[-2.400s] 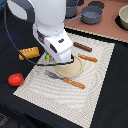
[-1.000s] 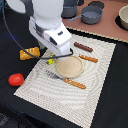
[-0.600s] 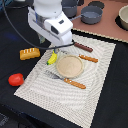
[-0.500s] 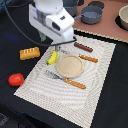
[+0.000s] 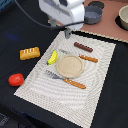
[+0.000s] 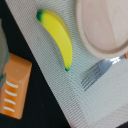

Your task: Interact with the objects in diverse but meaningful ways.

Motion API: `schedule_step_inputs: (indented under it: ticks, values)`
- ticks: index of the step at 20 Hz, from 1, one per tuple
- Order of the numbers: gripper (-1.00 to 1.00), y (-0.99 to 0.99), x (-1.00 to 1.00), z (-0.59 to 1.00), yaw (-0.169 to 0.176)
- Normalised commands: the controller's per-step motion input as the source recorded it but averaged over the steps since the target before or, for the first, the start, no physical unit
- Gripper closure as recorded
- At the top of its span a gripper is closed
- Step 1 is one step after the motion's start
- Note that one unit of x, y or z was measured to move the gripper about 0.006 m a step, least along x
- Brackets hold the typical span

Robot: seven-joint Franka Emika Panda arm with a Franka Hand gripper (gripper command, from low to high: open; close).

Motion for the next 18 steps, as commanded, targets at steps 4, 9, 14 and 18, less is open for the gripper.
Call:
schedule_step_inputs:
  ticks: [4,9,14,18]
  values:
    - [-1.00,0.14,0.53,-0.04,-0.200]
    - [-1.00,0.25,0.59,-0.09,-0.167]
    - [-1.00,0.35,0.67,-0.01,-0.127]
    - [-1.00,0.46,0.66,0.00,-0.082]
